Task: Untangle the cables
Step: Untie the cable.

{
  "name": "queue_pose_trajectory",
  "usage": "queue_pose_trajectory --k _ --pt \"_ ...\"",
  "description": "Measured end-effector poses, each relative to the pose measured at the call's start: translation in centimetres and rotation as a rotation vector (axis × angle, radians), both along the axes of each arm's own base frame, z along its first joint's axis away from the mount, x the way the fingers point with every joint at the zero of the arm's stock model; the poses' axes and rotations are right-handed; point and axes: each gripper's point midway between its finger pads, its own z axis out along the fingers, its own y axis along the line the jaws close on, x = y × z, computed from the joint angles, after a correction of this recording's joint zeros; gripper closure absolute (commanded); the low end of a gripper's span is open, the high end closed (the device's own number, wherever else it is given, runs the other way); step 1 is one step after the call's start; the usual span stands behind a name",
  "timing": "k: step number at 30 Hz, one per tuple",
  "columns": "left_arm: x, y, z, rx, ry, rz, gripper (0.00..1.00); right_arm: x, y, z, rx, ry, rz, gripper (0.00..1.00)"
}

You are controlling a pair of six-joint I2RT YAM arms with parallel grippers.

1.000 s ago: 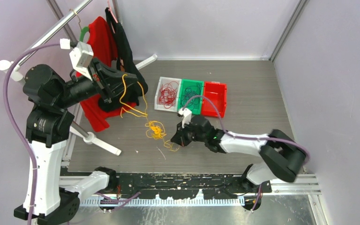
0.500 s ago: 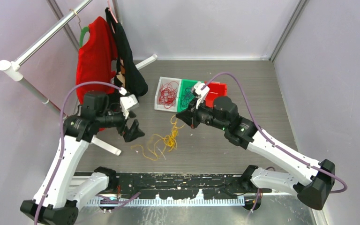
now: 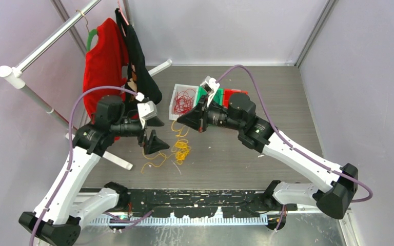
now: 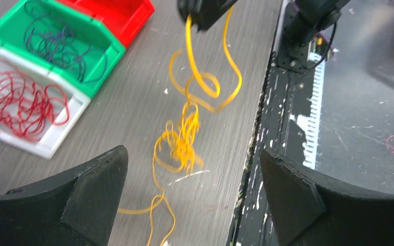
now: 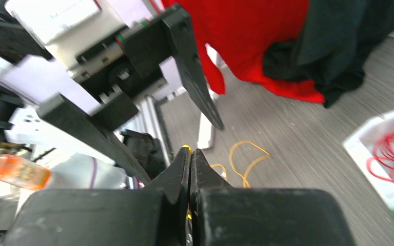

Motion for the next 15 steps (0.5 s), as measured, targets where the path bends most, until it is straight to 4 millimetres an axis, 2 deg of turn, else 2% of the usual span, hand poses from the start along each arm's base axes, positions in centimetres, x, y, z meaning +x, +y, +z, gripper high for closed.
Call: queue_pose_trajectory --k 4,8,9,10,13,15 --pt "-0.1 -1.8 0.9 -0.054 -0.01 -0.037 0.01 -0.4 1.3 2.2 0.087 0.027 0.055 0.99" --pt "0.6 -3.1 1.9 -0.11 -0.007 -0.032 0.11 -1.4 1.8 4.9 0.163 0.019 0.102 0.99" --pt "0.7 -3.3 2.3 -0.122 -0.006 -0.028 0.17 -1.6 1.9 5.5 0.181 0.015 0.111 0.99" --pt "0.8 -3.5 2.5 -0.133 -0.005 -0.025 0.26 -1.9 1.9 5.9 0.192 0.011 0.12 0.99" --pt "0.9 -3.8 3.1 -0.158 0.007 -0.018 0.71 -2.6 2.2 6.8 0.222 0.007 0.149 0.99" --pt "1.0 -3.9 3.3 -0.168 0.016 -0.013 0.89 -3.0 2.4 7.1 0.232 0.01 0.166 0.99"
